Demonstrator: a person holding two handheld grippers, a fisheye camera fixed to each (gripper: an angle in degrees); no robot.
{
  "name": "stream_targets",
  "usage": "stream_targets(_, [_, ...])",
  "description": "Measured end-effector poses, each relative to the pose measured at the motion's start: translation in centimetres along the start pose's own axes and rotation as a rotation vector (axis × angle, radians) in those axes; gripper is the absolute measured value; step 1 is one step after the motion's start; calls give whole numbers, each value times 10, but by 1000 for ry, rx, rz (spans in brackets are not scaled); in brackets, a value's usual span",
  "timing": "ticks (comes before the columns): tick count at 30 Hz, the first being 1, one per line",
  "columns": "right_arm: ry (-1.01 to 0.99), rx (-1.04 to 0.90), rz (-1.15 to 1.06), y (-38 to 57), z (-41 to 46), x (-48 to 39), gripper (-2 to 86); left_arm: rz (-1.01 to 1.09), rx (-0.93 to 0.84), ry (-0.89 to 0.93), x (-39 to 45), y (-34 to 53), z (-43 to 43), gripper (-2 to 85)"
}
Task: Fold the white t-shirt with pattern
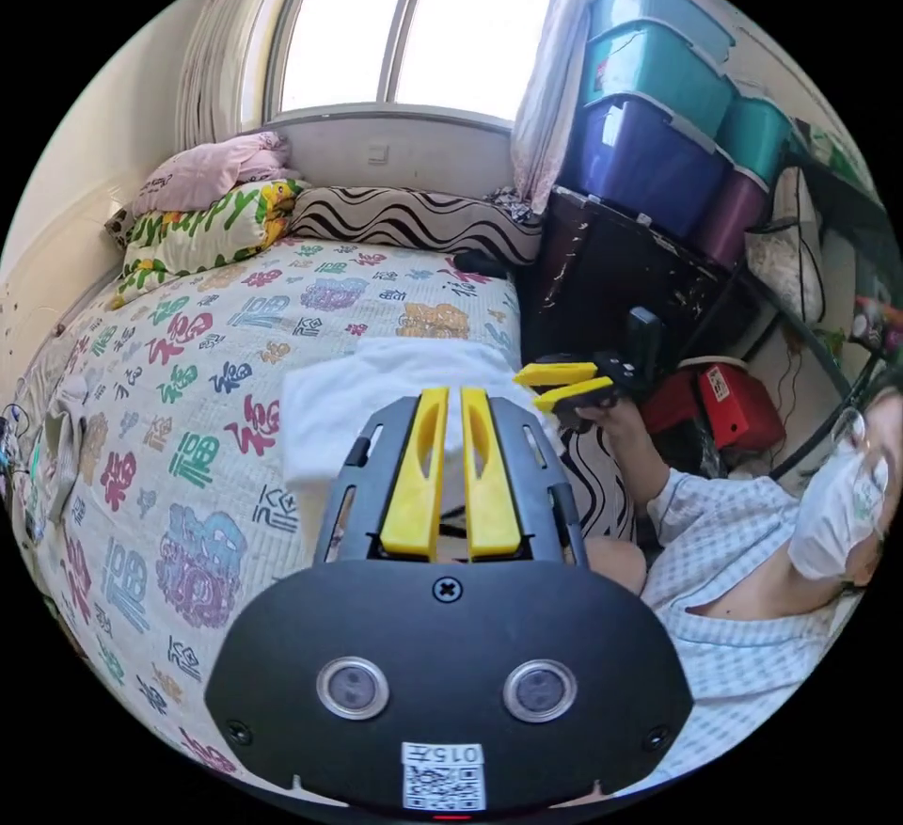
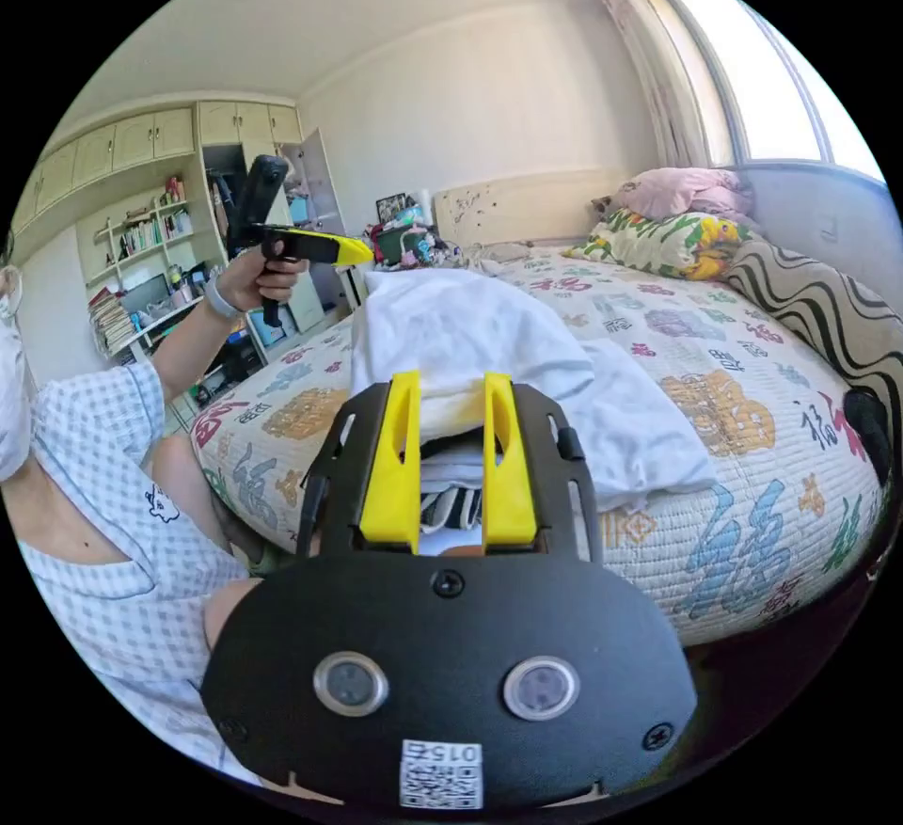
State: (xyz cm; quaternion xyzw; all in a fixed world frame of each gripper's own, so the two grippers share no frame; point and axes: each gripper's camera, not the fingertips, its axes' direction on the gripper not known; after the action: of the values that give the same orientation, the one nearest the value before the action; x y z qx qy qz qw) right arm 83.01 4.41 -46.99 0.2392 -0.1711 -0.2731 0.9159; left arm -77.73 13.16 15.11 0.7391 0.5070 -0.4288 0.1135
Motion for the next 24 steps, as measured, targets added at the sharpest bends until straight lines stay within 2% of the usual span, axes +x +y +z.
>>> stream_targets(2, [5, -10, -2, -9, 10, -14, 36, 2, 7, -26, 11, 45, -26, 20])
stream_targets(5, [-94, 98, -51, -25, -2, -53, 14, -45, 27, -107, 21, 118, -68, 41])
stream_targets(8, [-280, 179, -138, -49, -7, -106, 2, -83, 58, -164, 31, 179, -101, 82])
stream_targets(10, [-472, 235, -232, -68, -1, -157, -1, -90, 134, -194, 47, 213, -125, 117])
stream_targets(13, [-688, 275, -313, -91, 11, -217, -3, -43, 224, -244, 77, 239, -152, 121])
stream_targets(16, [-682, 277, -366, -106, 24, -264, -3, 22, 232, -394, 104, 261, -176, 73])
stream_targets(20, [-665, 321, -363, -107, 27, -286, -4, 5, 170, -443, 111, 292, -232, 48])
stream_targets(24, [-541, 472, -237, -109, 6, -268, -2, -149, 348, -544, 105, 346, -347, 20])
